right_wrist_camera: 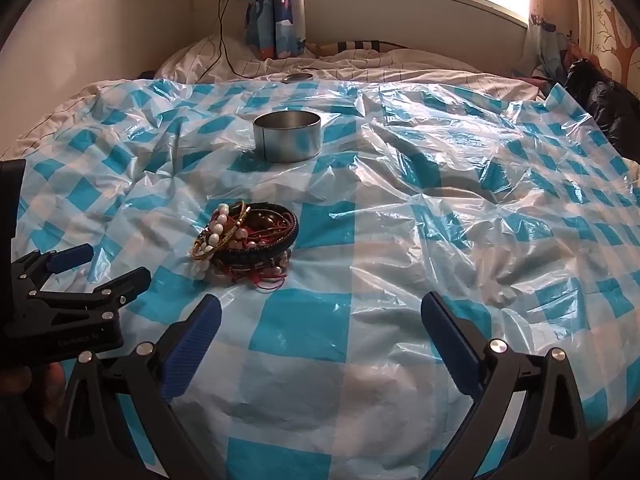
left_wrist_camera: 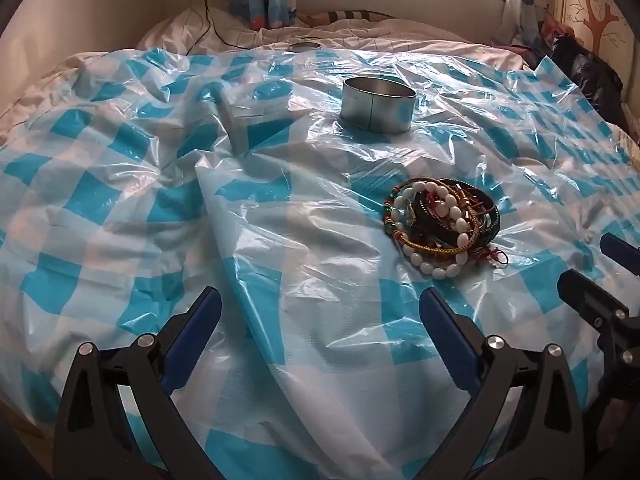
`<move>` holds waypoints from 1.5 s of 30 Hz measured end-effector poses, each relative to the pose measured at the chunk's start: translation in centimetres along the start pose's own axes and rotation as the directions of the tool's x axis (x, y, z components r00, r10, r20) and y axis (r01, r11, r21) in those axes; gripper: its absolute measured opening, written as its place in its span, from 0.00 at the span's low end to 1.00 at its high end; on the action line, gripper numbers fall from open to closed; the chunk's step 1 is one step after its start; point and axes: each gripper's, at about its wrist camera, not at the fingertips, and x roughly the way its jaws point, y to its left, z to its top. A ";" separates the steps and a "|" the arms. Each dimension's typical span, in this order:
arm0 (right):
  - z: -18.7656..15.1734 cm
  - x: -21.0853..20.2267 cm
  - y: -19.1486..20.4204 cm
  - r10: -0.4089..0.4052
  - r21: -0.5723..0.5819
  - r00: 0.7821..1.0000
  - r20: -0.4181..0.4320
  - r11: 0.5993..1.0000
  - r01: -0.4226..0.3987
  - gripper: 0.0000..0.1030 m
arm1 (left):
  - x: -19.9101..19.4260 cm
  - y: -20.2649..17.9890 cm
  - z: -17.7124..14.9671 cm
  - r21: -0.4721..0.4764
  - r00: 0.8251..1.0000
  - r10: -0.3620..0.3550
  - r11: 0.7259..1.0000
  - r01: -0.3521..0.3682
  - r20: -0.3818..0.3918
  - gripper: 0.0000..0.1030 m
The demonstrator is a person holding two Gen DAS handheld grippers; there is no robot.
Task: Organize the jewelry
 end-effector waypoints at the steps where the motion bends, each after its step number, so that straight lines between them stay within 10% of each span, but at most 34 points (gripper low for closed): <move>1: 0.0 0.0 0.0 0.001 0.001 1.000 0.003 1.000 -0.001 0.93 | 0.0 -0.2 0.0 0.005 1.000 0.002 1.000 -0.002 0.005 0.93; 45: 0.5 -0.3 -1.9 0.003 0.098 1.000 0.010 0.995 -0.004 0.93 | 1.1 -5.0 1.7 0.214 0.989 -0.143 0.968 0.133 0.032 0.88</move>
